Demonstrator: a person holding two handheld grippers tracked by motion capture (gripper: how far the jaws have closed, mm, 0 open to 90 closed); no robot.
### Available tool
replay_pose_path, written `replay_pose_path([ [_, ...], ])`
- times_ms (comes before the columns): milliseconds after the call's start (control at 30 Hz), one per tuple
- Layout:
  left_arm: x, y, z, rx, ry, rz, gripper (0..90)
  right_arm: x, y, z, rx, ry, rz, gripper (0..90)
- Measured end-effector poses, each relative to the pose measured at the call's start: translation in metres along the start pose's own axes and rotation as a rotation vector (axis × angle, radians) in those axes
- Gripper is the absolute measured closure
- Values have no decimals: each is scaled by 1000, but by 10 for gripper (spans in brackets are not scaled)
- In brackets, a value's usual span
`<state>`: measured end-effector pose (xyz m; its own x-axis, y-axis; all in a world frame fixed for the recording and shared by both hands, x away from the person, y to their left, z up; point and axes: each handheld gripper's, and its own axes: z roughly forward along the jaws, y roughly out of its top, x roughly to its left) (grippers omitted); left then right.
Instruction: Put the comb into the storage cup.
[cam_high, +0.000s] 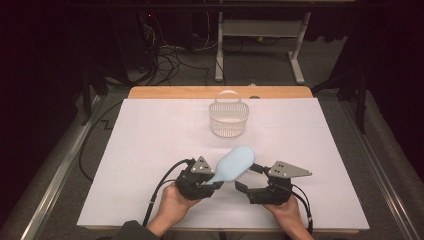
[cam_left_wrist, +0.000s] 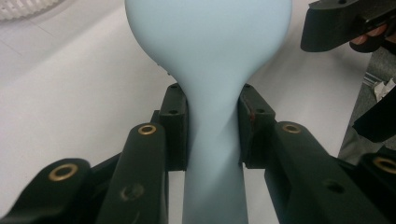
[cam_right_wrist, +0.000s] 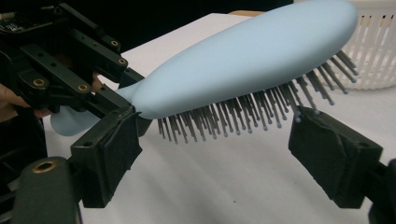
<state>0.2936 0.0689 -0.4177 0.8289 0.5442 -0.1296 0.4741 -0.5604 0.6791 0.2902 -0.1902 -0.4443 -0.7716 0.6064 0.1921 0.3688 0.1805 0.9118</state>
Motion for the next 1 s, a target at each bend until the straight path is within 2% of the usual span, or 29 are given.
replay_pose_path([
  [233, -1, 3, 4, -1, -5, 4, 672, -5, 4, -1, -11, 19, 58, 162],
  [367, -2, 5, 6, 7, -7, 5, 672, -7, 6, -1, -21, 19, 69, 162],
  [533, -6, 7, 8, 4, 12, 17, 671, -6, 8, 0, -27, 15, 73, 161],
  [767, -13, 12, 6, -3, 47, 63, 669, -8, 12, 1, -31, 17, 85, 156],
  [1000, -20, 14, 6, -15, 30, 79, 667, -7, 17, 4, -47, 28, 108, 156],
])
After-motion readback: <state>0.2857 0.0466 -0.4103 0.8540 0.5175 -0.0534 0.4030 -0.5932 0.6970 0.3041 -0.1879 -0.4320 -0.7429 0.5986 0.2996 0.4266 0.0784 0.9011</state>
